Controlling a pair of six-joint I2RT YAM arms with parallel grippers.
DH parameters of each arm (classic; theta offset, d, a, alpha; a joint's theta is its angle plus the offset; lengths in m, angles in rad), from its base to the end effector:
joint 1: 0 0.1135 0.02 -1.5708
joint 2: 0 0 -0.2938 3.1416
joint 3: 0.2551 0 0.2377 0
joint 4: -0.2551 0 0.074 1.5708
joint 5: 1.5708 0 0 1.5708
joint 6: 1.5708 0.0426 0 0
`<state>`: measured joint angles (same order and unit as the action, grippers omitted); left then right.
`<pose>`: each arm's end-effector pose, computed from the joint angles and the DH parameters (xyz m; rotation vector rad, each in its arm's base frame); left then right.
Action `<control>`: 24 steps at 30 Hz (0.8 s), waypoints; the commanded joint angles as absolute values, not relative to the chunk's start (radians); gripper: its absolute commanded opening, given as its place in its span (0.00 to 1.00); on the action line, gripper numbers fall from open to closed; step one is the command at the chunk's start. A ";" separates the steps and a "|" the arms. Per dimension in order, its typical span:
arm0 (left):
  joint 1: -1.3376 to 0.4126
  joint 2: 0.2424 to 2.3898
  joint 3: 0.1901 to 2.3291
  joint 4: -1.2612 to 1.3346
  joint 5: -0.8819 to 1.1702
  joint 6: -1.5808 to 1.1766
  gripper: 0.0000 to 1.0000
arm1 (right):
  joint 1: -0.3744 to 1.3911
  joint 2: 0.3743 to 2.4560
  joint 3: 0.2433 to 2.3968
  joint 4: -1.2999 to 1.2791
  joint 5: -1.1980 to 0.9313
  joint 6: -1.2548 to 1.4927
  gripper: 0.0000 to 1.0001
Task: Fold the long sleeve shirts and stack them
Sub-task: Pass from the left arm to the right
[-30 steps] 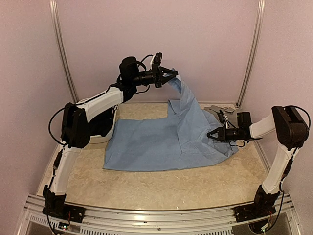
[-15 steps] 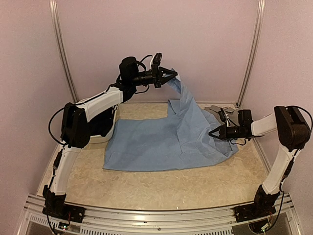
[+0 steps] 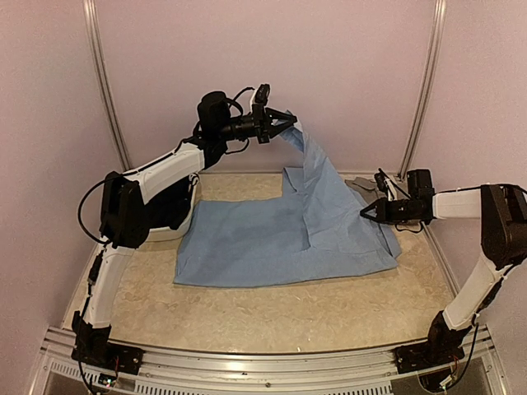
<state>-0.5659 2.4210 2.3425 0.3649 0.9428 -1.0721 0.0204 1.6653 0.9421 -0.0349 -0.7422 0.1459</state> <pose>0.4625 -0.3346 0.3771 0.5832 1.6224 -1.8873 0.3357 0.0356 0.2263 -0.2327 2.2478 0.9439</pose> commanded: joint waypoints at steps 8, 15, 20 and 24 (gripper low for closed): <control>-0.585 2.386 2.325 0.367 0.954 -1.036 0.00 | 0.009 1.671 0.924 -0.119 -0.562 0.119 0.18; -0.602 2.394 2.327 0.335 0.979 -0.994 0.00 | 0.099 1.598 0.915 -0.165 -0.455 0.121 0.38; -0.625 2.381 2.326 0.296 1.024 -0.934 0.00 | 0.155 1.529 0.882 -0.128 -0.489 0.162 0.37; -0.640 2.324 2.287 0.118 1.041 -0.756 0.00 | 0.156 1.477 0.856 -0.125 -0.458 0.177 0.36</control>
